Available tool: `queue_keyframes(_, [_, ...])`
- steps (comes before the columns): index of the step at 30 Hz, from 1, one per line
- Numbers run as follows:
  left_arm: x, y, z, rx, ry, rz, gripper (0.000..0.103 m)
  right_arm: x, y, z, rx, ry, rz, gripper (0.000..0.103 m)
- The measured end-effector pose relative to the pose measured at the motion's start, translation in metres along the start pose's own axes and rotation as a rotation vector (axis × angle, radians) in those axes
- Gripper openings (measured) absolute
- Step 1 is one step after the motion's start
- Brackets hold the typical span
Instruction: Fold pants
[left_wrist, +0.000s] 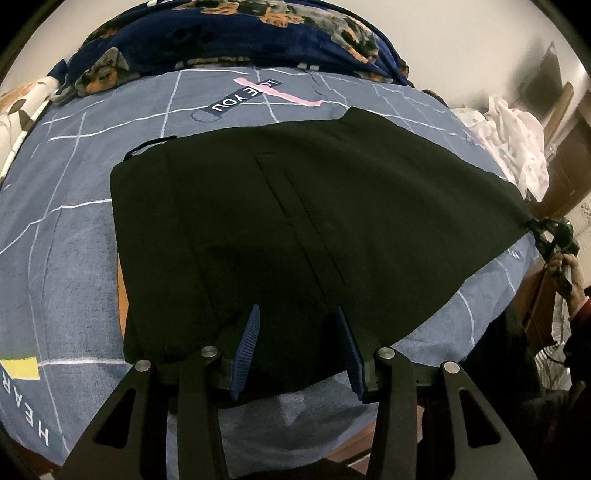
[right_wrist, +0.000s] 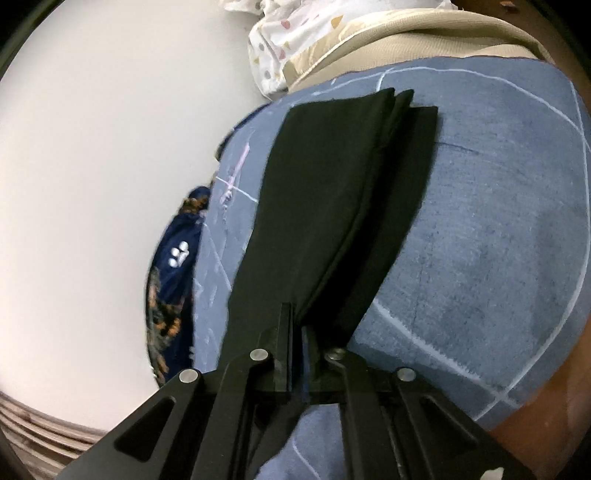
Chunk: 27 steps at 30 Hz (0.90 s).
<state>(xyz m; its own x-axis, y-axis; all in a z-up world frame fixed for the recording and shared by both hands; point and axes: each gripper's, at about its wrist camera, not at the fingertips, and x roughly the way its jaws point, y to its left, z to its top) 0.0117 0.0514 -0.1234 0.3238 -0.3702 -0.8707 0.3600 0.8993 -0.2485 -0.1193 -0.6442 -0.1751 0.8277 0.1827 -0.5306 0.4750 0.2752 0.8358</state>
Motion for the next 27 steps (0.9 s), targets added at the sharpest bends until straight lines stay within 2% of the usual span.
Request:
queue_keyframes(1, [0.0, 0.0, 0.0, -0.001, 0.002, 0.002, 0.044, -0.001, -0.001, -0.001, 0.016, 0.001, -0.001, 0.011])
queue_keyframes(2, [-0.001, 0.0, 0.0, -0.002, 0.003, 0.003, 0.044, -0.002, -0.003, -0.003, 0.042, 0.006, 0.019, 0.018])
queue_keyframes(3, [-0.002, -0.001, 0.0, -0.001, 0.003, 0.006, 0.044, -0.003, -0.004, -0.007, 0.067, 0.012, 0.047, 0.031])
queue_keyframes(6, [-0.003, -0.006, 0.0, 0.021, 0.004, 0.022, 0.045, -0.008, 0.014, -0.026, 0.029, 0.028, 0.104, 0.049])
queue_keyframes(8, [-0.003, -0.008, -0.002, 0.035, 0.003, 0.024, 0.047, -0.001, 0.032, -0.044, -0.018, 0.09, 0.133, 0.054])
queue_keyframes(12, [-0.004, -0.006, -0.002, 0.021, -0.004, 0.011, 0.048, 0.026, 0.052, -0.076, -0.059, 0.215, 0.132, 0.054])
queue_keyframes(16, [-0.006, -0.002, -0.003, -0.007, -0.014, -0.018, 0.049, 0.048, 0.066, -0.097, -0.117, 0.266, 0.102, 0.054])
queue_keyframes(17, [-0.006, -0.001, -0.004, -0.008, -0.015, -0.021, 0.049, 0.051, 0.068, -0.1, -0.128, 0.266, 0.102, 0.054])
queue_keyframes(18, [-0.006, -0.001, -0.004, -0.007, -0.014, -0.024, 0.049, 0.053, 0.072, -0.103, -0.148, 0.27, 0.098, 0.043])
queue_keyframes(19, [-0.006, -0.001, -0.004, -0.005, -0.015, -0.025, 0.049, 0.054, 0.075, -0.106, -0.173, 0.272, 0.083, 0.028])
queue_keyframes(20, [-0.006, -0.001, -0.004, 0.002, -0.016, -0.024, 0.049, 0.058, 0.075, -0.107, -0.184, 0.279, 0.064, 0.007])
queue_keyframes(22, [-0.005, -0.003, -0.003, 0.024, -0.01, -0.022, 0.049, 0.06, 0.069, -0.112, -0.16, 0.31, 0.05, 0.006])
queue_keyframes(25, [-0.007, -0.002, -0.003, 0.058, 0.001, -0.017, 0.049, 0.05, 0.067, -0.119, -0.165, 0.31, 0.046, 0.005])
queue_keyframes(27, [-0.008, 0.001, -0.002, 0.076, 0.012, -0.025, 0.049, 0.045, 0.06, -0.118, -0.121, 0.313, 0.064, 0.005])
